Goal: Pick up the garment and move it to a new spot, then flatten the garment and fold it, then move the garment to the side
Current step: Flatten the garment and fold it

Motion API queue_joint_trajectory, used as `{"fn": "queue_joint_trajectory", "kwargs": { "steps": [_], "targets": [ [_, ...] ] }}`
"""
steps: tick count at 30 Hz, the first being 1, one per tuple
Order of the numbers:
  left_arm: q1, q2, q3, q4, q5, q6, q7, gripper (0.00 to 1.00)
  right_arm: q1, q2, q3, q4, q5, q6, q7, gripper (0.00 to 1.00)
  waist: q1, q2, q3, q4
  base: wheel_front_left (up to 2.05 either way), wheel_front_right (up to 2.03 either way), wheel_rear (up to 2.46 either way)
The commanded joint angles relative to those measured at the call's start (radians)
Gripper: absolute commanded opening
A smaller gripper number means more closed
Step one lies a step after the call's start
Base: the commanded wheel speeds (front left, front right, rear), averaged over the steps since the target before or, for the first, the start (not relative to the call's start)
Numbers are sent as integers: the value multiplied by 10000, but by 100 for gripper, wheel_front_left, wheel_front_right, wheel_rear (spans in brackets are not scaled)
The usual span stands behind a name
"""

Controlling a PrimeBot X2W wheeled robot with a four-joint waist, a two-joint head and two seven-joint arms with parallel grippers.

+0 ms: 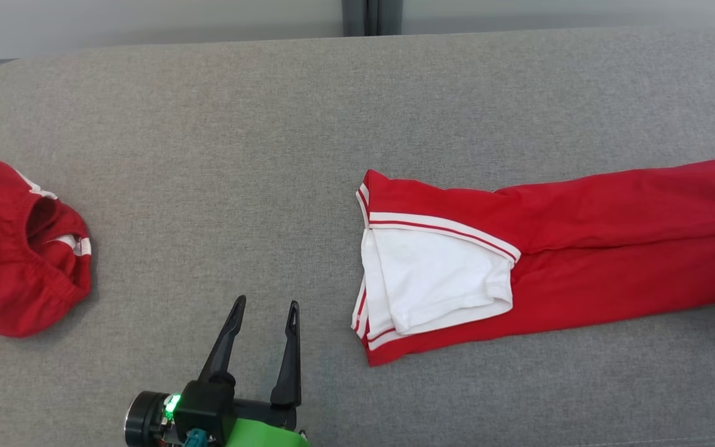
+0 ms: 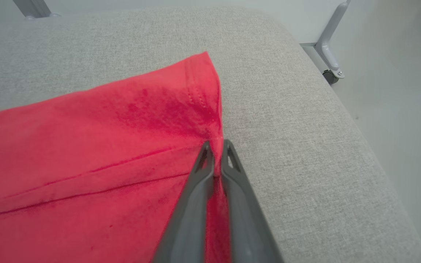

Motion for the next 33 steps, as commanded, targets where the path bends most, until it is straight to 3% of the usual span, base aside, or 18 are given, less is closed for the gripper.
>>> {"fn": "queue_joint_trajectory", "kwargs": {
  "steps": [1, 8, 16, 26, 33],
  "targets": [
    [-134, 8, 58, 29, 75, -19, -28, 100, -136, -142, 72, -151, -84, -26, -72, 0, 0, 0, -11, -137, 0, 0, 0],
    [23, 9, -10, 172, -32, 34, -28, 100, -168, -468, 451, -1716, -208, -25, 271, 0, 0, 0, -318, -360, 0, 0, 0],
    [128, 10, -146, 189, -182, 42, -28, 100, 651, -202, 39, -4491, -442, -23, 1074, 0, 0, 0, -624, -191, 0, 0, 0],
    [227, 12, -254, 156, -277, 55, -28, 100, 2038, 1433, -965, -8346, -1575, -21, 2913, 0, 0, 0, -724, 540, 0, 0, 0],
    [214, 11, -316, 226, -334, 19, -28, 100, 2481, 2707, -593, -9594, -1904, -22, 3690, 0, 0, 0, -800, 1105, 0, 0, 0]
  ]
}}
